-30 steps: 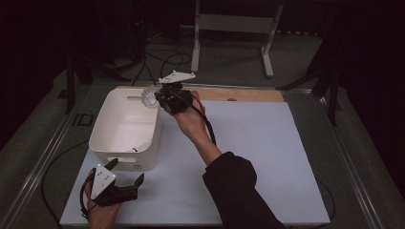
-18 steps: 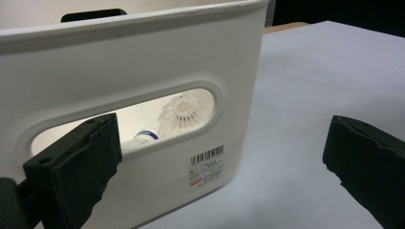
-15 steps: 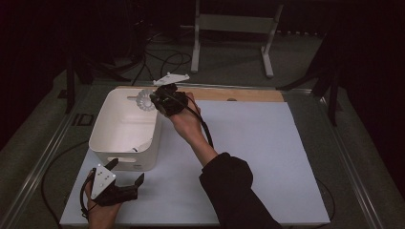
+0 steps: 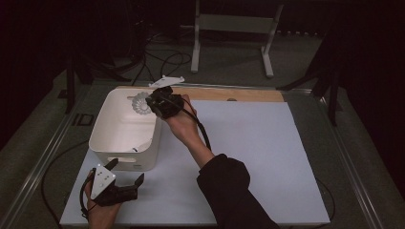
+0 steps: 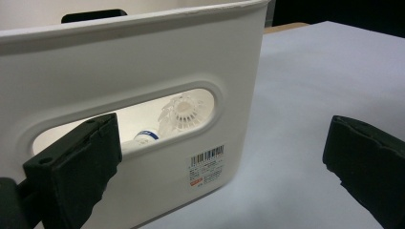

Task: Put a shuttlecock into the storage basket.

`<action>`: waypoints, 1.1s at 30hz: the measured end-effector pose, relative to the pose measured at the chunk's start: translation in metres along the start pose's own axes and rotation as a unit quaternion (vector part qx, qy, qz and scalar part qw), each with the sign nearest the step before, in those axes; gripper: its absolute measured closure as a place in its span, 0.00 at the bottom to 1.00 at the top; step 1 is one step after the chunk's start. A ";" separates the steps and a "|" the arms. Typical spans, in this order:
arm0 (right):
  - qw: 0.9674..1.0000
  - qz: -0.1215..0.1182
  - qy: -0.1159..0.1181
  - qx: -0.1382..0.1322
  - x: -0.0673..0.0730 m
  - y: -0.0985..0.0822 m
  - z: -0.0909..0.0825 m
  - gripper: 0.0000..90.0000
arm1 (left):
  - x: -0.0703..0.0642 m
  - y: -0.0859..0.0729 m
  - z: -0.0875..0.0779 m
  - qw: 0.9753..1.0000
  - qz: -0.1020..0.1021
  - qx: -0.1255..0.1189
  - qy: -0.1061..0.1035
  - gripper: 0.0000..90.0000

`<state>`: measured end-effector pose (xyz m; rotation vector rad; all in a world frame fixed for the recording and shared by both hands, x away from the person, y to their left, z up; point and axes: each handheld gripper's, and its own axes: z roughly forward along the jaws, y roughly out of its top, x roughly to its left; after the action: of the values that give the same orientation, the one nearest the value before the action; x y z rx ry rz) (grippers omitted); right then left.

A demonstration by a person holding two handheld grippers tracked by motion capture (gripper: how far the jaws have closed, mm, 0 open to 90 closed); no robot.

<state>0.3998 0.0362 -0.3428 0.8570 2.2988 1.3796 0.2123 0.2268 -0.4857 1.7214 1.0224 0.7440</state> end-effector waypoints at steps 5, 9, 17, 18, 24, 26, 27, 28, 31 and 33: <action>1.000 -0.003 0.003 0.003 0.004 -0.001 0.003 0.98 | 0.000 0.000 0.000 1.000 0.000 0.000 0.000 0.00; 1.000 -0.004 0.007 0.006 0.007 -0.002 0.005 0.98 | 0.000 0.000 0.000 1.000 0.000 0.000 0.000 0.00; 1.000 -0.006 0.011 0.008 0.013 -0.003 0.011 0.98 | 0.000 0.000 0.000 1.000 -0.001 0.000 0.000 0.00; 1.000 -0.007 0.013 0.008 0.013 -0.003 0.011 0.98 | 0.000 0.000 0.000 1.000 0.000 0.000 0.000 0.00; 1.000 -0.008 0.015 0.007 0.017 -0.002 0.013 0.98 | 0.000 0.000 0.000 1.000 -0.001 0.000 0.000 0.00; 1.000 -0.009 0.016 0.007 0.019 -0.001 0.014 0.98 | 0.000 0.000 0.000 1.000 -0.001 0.000 0.000 0.00; 1.000 -0.009 0.018 0.007 0.019 -0.001 0.014 0.98 | 0.000 0.000 0.000 1.000 -0.001 0.000 0.000 0.00; 1.000 -0.009 0.019 0.006 0.020 0.000 0.015 0.97 | 0.000 0.000 0.000 1.000 -0.001 0.000 0.000 0.00; 1.000 -0.011 0.019 0.006 0.023 0.001 0.016 0.97 | 0.000 0.000 0.000 1.000 -0.001 0.001 0.000 0.00; 1.000 -0.012 0.024 0.003 0.025 0.002 0.016 0.97 | 0.000 0.000 0.000 1.000 -0.001 0.000 0.000 0.00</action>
<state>0.3907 0.0639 -0.3480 0.8038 2.3426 1.3977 0.2123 0.2271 -0.4856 1.7204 1.0229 0.7425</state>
